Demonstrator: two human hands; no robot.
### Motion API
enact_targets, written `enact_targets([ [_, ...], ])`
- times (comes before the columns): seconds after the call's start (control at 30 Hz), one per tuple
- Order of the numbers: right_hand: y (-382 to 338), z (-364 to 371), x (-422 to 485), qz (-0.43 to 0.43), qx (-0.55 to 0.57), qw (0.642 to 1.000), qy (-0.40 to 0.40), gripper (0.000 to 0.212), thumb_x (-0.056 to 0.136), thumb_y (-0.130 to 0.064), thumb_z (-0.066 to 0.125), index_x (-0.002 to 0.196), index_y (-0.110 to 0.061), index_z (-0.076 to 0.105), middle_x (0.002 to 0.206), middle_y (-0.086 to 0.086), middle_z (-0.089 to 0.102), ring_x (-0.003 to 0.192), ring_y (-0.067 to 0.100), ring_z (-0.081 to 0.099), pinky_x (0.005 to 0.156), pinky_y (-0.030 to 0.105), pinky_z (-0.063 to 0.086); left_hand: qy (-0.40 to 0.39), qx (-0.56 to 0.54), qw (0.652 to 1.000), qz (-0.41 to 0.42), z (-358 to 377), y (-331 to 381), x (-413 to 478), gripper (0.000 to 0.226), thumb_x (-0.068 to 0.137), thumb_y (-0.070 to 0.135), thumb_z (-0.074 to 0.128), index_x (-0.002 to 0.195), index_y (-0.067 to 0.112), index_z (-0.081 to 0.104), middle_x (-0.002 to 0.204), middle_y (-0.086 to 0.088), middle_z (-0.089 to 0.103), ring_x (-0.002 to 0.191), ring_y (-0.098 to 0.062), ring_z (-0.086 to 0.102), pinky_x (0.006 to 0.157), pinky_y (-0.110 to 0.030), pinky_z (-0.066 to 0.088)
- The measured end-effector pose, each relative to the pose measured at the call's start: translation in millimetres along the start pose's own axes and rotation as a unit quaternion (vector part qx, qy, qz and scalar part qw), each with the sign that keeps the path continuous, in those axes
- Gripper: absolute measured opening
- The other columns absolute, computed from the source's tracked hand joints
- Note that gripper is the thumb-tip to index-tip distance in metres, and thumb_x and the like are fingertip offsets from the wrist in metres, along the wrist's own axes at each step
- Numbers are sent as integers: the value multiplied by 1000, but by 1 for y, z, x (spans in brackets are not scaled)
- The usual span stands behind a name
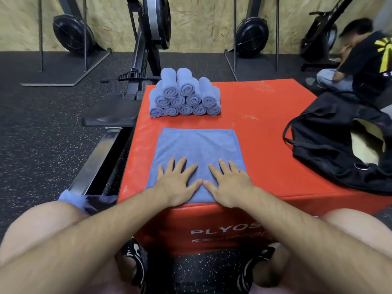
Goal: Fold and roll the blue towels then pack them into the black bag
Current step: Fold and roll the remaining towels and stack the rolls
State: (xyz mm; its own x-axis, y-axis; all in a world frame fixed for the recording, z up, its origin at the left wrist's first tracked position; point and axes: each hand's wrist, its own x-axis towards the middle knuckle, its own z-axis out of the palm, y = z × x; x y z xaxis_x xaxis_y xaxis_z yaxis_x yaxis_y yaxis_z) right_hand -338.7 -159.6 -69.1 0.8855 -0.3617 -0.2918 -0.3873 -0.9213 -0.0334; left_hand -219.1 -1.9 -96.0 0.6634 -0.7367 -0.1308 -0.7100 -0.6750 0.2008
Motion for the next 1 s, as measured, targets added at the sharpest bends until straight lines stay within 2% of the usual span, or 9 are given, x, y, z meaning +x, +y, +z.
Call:
enact_targets([
  [0.1, 6, -22, 23, 1, 4, 1000, 17, 71, 99, -63, 19, 159, -28, 4, 167, 5, -1, 153, 30, 1, 122, 50, 11, 33, 15, 999, 22, -18, -4, 24, 63, 89, 73, 22, 142, 41, 35, 157, 2, 24, 145, -25, 20, 115, -56, 19],
  [0.17, 12, -35, 46, -4, 3, 999, 37, 69, 101, -58, 23, 159, -24, 8, 167, 6, 4, 153, 29, 5, 122, 48, 14, 33, 23, 999, 27, -32, -10, 47, 64, 88, 70, 23, 141, 36, 39, 156, -1, 28, 144, -25, 25, 116, -51, 22],
  [0.27, 29, -48, 82, -9, -4, 998, 63, 63, 102, -48, 30, 157, -21, 17, 165, 9, 12, 152, 29, 12, 120, 46, 21, 19, 32, 999, 29, -51, -26, 85, 56, 98, 57, 37, 145, 28, 38, 157, -4, 29, 144, -27, 29, 115, -47, 25],
  [0.43, 61, -60, 134, -10, 32, 996, 85, 52, 102, -29, 39, 153, -19, 31, 163, 5, 23, 150, 28, 21, 117, 45, 28, 38, 19, 998, 48, -60, -56, 130, 40, 100, 40, 46, 136, 22, 47, 142, -1, 46, 130, -27, 46, 101, -43, 37],
  [0.57, 68, -58, 161, -25, 49, 990, 127, 38, 97, -24, 47, 135, -25, 53, 136, 3, 49, 127, 29, 43, 98, 43, 38, 76, -10, 996, 45, -56, -63, 152, 31, 99, 33, 50, 128, 25, 56, 127, -1, 51, 120, -29, 46, 92, -40, 37],
  [0.7, 70, -67, 176, 9, 53, 988, 147, 27, 92, -33, 62, 118, -25, 59, 120, 5, 51, 118, 29, 46, 94, 40, 33, 85, -22, 996, 33, -59, -64, 166, 29, 93, 37, 57, 121, 28, 59, 119, 1, 53, 115, -27, 46, 91, -40, 35],
  [0.8, 78, -70, 179, 10, 134, 985, 112, 23, 89, -31, 69, 107, -22, 58, 116, 7, 58, 111, 28, 54, 93, 39, 40, 76, -12, 997, 14, -63, -73, 170, 27, 90, 50, 59, 108, 30, 59, 109, 5, 54, 108, -23, 45, 86, -37, 31],
  [0.87, 85, -72, 179, 14, 156, 983, 94, 21, 88, -29, 71, 100, -20, 57, 109, 8, 62, 101, 29, 57, 83, 36, 45, 75, -16, 997, -3, -67, -82, 171, 28, 88, 56, 59, 98, 31, 57, 100, 8, 53, 100, -20, 43, 83, -36, 29],
  [1.0, 101, -76, 173, 33, 177, 978, 101, 15, 92, -28, 65, 94, -15, 57, 94, 5, 62, 91, 28, 58, 71, 33, 38, 50, -83, 995, 4, -73, -103, 174, 20, 86, 53, 56, 85, 33, 57, 91, 10, 54, 95, -19, 52, 90, -40, 43],
])
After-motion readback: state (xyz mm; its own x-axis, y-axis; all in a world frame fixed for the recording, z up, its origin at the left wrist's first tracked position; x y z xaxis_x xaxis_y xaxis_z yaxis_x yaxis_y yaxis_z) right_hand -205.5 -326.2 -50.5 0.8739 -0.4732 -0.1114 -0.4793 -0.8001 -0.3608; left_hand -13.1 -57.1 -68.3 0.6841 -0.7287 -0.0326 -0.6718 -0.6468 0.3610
